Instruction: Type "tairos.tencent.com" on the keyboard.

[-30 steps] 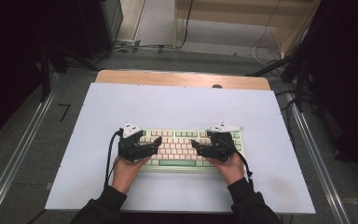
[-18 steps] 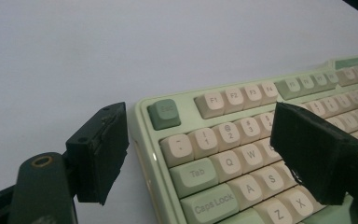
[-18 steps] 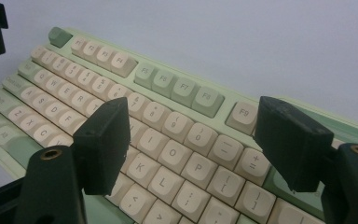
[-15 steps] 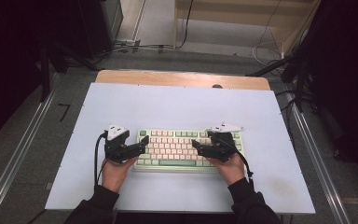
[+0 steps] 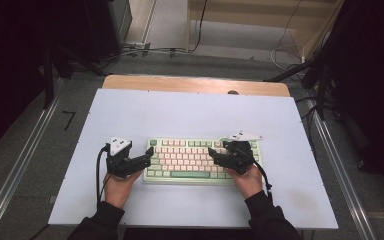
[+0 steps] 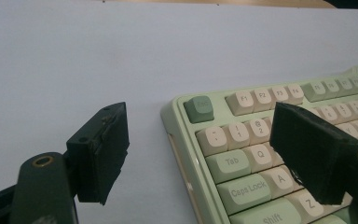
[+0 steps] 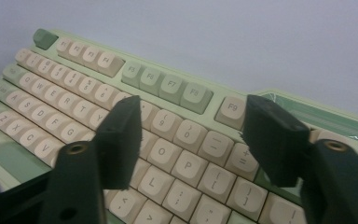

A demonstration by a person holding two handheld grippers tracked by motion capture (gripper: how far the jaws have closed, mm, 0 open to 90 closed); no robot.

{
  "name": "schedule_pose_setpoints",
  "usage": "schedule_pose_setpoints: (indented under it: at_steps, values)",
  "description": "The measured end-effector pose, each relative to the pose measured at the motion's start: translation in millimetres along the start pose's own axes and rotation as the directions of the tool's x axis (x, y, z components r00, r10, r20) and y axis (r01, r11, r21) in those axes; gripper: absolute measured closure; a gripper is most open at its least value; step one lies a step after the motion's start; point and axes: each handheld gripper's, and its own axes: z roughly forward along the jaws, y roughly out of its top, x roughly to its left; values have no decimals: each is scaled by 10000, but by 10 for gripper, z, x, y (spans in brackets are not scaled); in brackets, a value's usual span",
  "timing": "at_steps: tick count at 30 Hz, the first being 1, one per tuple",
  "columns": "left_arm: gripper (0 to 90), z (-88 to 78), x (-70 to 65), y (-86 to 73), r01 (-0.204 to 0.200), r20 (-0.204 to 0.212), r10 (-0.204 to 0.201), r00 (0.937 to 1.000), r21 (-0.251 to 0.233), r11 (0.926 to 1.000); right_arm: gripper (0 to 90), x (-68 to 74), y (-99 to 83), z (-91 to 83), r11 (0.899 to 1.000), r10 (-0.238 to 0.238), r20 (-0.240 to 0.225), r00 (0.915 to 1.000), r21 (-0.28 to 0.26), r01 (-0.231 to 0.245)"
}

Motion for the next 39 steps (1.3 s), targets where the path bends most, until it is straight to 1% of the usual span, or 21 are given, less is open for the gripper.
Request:
schedule_pose_setpoints:
  at_steps: [6,8,11,12,20,27,29,33,39]
  values:
    - [206,6,-12,-11,-65,-18,64,10000,-70,10000,602,6,-19,9,9999,-107,-104,9999,-58,107]
    - [206,14,-16,-15,-83,14,83,10000,-50,10000,699,8,-28,14,9997,-211,-98,9997,-94,210]
    - [207,20,-21,-21,-58,23,58,10000,-51,10000,860,5,-37,12,9999,-126,-145,9998,-104,125]
    - [207,20,-21,-21,-59,31,59,10000,-56,10000,872,3,-39,9,9999,-105,-156,9998,-112,103]
    - [211,20,-34,-25,-111,38,111,9999,-37,9999,873,-1,-48,27,9998,-173,-190,9997,-25,173]
    - [211,31,-34,-30,7,195,-7,9998,14,10000,873,13,-66,55,9998,-152,-244,9996,144,156]
    - [211,33,-38,-34,-13,202,13,9998,8,10000,873,14,-67,67,9996,-193,-244,9995,182,198]
    - [212,26,-26,-30,40,198,-40,9998,7,10000,873,9,-69,72,9997,-126,-268,9996,215,131]
    - [213,31,-26,-34,75,295,-76,9995,19,10000,873,63,-87,106,9987,-343,-394,9986,351,357]
